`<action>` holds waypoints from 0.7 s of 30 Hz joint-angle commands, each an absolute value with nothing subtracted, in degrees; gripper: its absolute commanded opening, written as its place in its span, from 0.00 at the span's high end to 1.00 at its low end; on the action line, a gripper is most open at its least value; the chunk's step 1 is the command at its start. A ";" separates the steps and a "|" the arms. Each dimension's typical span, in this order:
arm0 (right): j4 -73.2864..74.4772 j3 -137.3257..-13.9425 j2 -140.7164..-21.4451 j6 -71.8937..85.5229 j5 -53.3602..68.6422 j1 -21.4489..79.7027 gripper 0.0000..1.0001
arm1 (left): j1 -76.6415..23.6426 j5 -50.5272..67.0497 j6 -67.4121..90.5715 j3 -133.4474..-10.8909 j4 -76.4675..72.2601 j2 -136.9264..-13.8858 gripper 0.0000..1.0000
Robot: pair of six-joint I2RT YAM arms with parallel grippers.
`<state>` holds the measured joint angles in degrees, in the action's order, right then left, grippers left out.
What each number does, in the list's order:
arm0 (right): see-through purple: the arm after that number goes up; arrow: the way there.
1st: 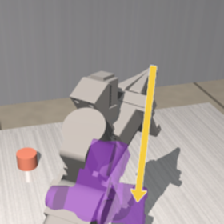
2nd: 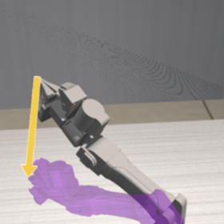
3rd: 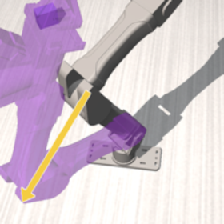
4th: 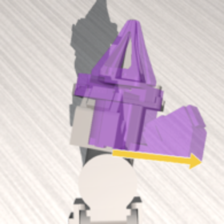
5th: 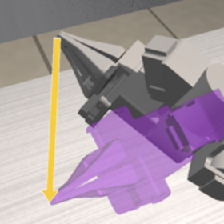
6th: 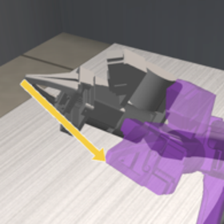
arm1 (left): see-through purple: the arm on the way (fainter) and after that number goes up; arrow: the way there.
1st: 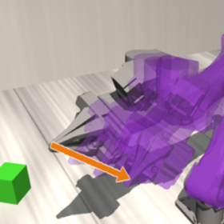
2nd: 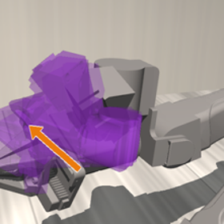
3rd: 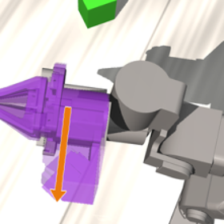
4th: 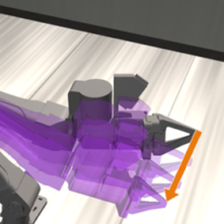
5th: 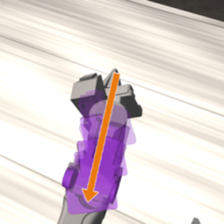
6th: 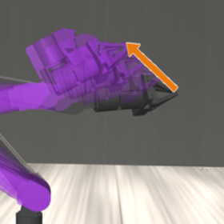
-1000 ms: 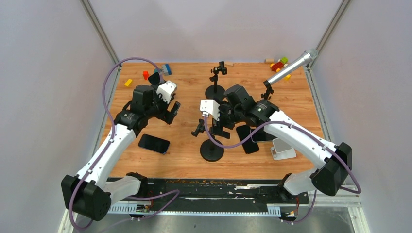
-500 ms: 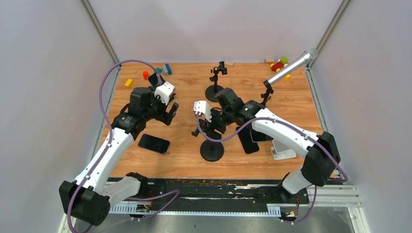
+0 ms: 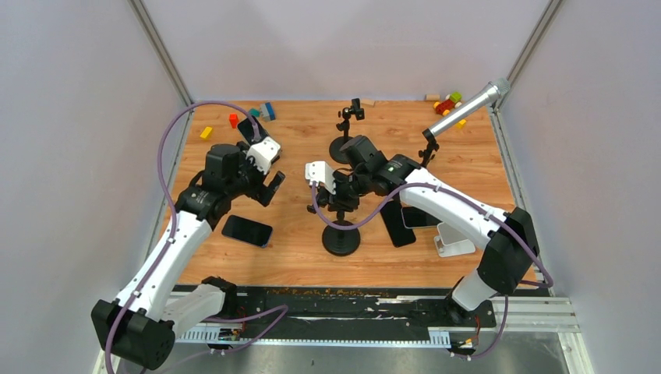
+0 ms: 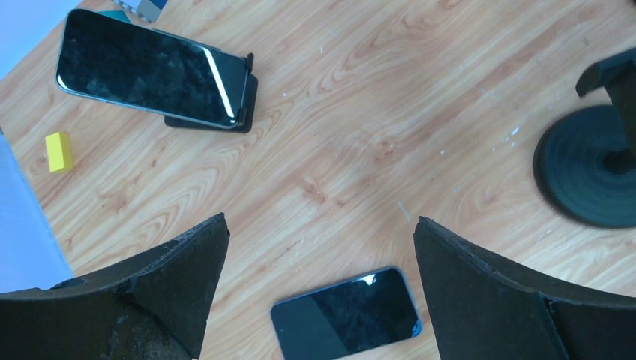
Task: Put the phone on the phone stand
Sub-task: Adjust the phone stand at the center of the board.
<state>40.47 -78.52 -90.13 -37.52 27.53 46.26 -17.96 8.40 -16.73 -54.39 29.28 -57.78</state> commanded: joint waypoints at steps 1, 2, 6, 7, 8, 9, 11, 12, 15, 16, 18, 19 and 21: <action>43.57 -83.63 -91.25 -46.88 29.29 46.32 0.76 | -17.67 8.01 -25.13 -54.71 35.35 -56.24 0.00; 44.48 -84.28 -91.65 -48.29 29.41 46.32 0.78 | -17.67 7.61 -26.19 -54.64 36.22 -56.11 0.00; 48.41 -87.59 -93.76 -53.82 30.51 46.32 0.84 | -17.67 6.36 -31.15 -53.09 39.89 -54.70 0.00; 49.36 -88.36 -94.32 -55.40 30.95 46.32 0.85 | -17.67 6.30 -31.62 -52.82 40.69 -54.15 0.00; 50.23 -88.84 -94.80 -56.85 31.30 46.32 0.87 | -17.67 6.25 -32.29 -52.29 41.00 -53.84 0.00; 50.81 -89.32 -95.17 -58.08 31.44 46.34 0.88 | -17.67 6.20 -32.49 -52.03 41.47 -53.27 0.00; 51.73 -90.14 -95.96 -60.04 31.11 46.32 0.90 | -17.67 6.03 -32.89 -51.35 41.82 -52.64 0.00; 51.98 -90.41 -96.28 -60.37 30.73 46.34 0.90 | -17.67 6.00 -33.05 -51.05 41.94 -52.31 0.00; 52.54 -90.78 -96.92 -60.38 29.37 46.19 0.86 | -17.67 5.90 -33.64 -50.74 42.24 -52.26 0.00; 52.56 -90.67 -96.91 -60.26 29.09 46.15 0.82 | -17.67 5.85 -34.25 -50.72 42.66 -52.44 0.00; 52.56 -90.21 -96.53 -59.61 28.56 46.14 0.68 | -17.67 5.81 -35.98 -50.64 43.39 -52.94 0.00; 52.56 -89.87 -96.28 -59.19 28.43 46.07 0.60 | -17.67 5.74 -37.65 -50.59 43.71 -53.19 0.00; 52.49 -89.30 -95.28 -58.17 28.59 45.94 0.41 | -17.69 5.80 -41.32 -49.91 44.43 -53.89 0.00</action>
<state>52.69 -88.60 -96.36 -57.69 27.97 46.17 -17.96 5.89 -34.17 -50.61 42.72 -53.30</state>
